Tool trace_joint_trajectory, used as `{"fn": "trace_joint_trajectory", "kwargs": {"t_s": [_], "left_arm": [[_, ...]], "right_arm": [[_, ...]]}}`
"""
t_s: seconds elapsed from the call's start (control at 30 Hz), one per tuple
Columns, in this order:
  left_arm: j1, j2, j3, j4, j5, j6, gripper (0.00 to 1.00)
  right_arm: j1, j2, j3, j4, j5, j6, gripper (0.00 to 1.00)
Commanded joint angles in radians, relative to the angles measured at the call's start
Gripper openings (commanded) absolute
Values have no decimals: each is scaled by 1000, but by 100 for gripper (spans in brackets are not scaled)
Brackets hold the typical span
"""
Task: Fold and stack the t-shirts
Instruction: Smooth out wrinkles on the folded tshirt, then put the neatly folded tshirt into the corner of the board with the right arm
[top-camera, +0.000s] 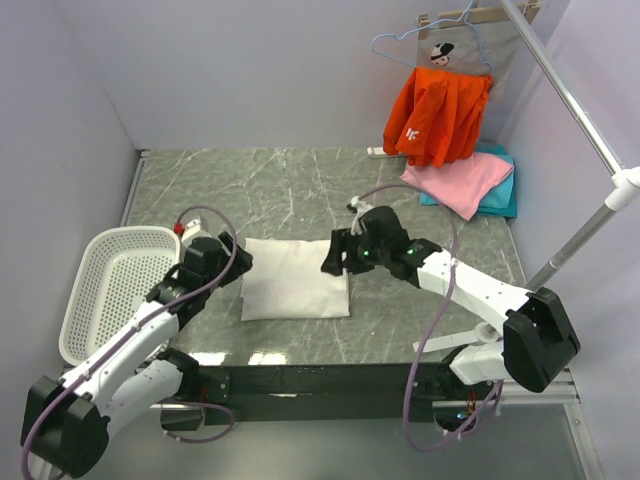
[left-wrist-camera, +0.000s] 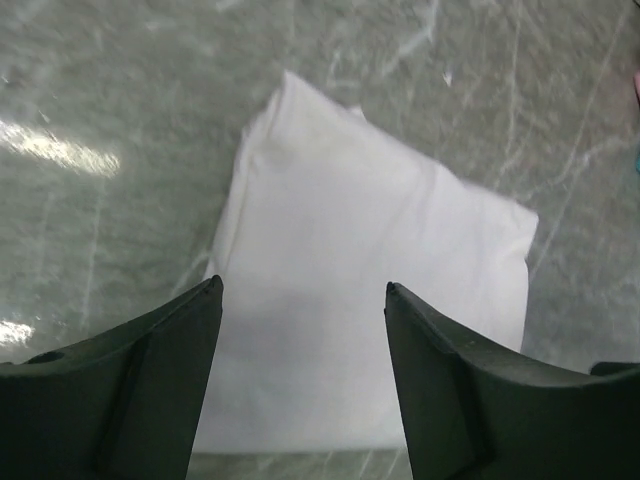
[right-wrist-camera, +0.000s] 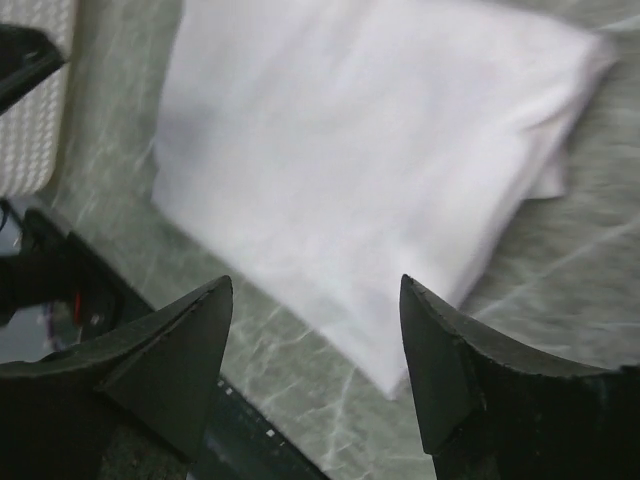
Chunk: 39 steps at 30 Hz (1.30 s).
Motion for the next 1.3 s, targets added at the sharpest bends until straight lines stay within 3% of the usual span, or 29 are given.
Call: {"fn": "trace_joint_trajectory", "kwargs": {"t_s": [0.0,0.13,0.3,0.7,0.97,1.07,1.17,1.2,1.27], "left_arm": [[-2,111,95,-58,-186,1,72],[-2,304,126,-15,-163,-22,73],[0,421,126,65,-129,-24,73],[0,565,93,206,-50,-2,72],[-6,636,34,369,148,-36,71],[-16,652,18,399,168,-53,71],[-19,665,18,406,179,-60,70],[-20,666,23,403,176,-60,70],[-19,666,32,393,174,-56,70]], "right_arm": [[-109,24,3,-38,56,-39,75],[-173,82,5,-29,14,-58,77],[-201,162,8,-7,-45,-79,79],[-210,395,-21,140,-252,-33,82],[-154,536,-8,250,-386,30,82],[-129,581,9,309,-403,79,77],[-127,625,35,373,-424,131,43],[-127,633,46,372,-421,136,25],[-127,656,93,357,-408,136,8]]}}
